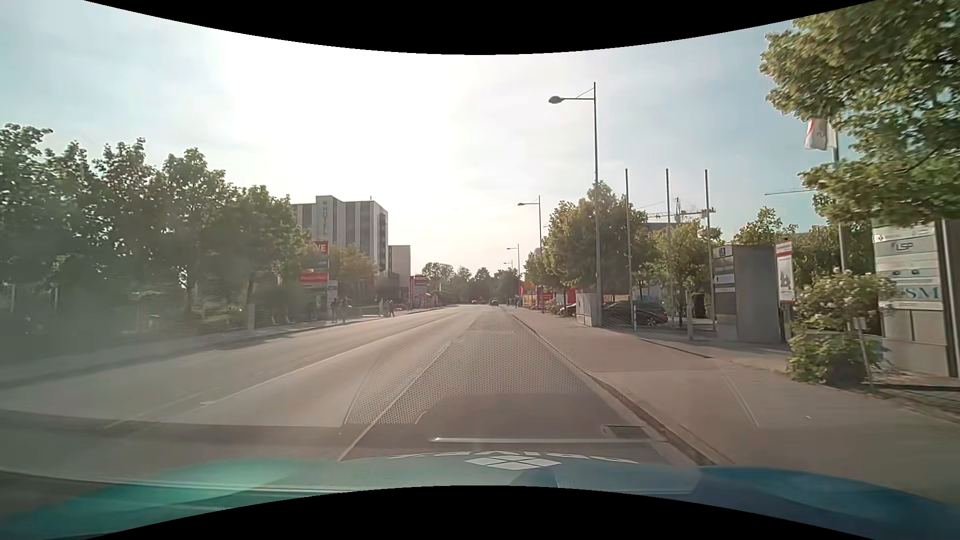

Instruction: Follow the waypoints while adhering to traffic rules and regulations

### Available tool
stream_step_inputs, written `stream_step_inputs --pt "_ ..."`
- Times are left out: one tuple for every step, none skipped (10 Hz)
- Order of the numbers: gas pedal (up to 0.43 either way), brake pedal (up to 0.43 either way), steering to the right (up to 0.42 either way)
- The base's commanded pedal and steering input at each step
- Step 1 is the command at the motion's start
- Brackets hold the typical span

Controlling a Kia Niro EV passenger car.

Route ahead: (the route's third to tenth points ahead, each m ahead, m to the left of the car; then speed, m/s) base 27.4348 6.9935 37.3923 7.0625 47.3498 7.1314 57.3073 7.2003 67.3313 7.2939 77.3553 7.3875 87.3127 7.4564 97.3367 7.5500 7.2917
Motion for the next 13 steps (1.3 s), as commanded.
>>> stream_step_inputs --pt "0.157 0.000 -0.001" --pt "0.157 0.000 -0.002" --pt "0.157 0.000 -0.002" --pt "0.157 0.000 -0.002" --pt "0.157 0.000 -0.002" --pt "0.157 0.000 -0.002" --pt "0.157 0.000 -0.002" --pt "0.157 0.000 -0.002" --pt "0.157 0.000 -0.002" --pt "0.157 0.000 -0.002" --pt "0.157 0.000 -0.003" --pt "0.157 0.000 -0.003" --pt "0.157 0.000 -0.003"
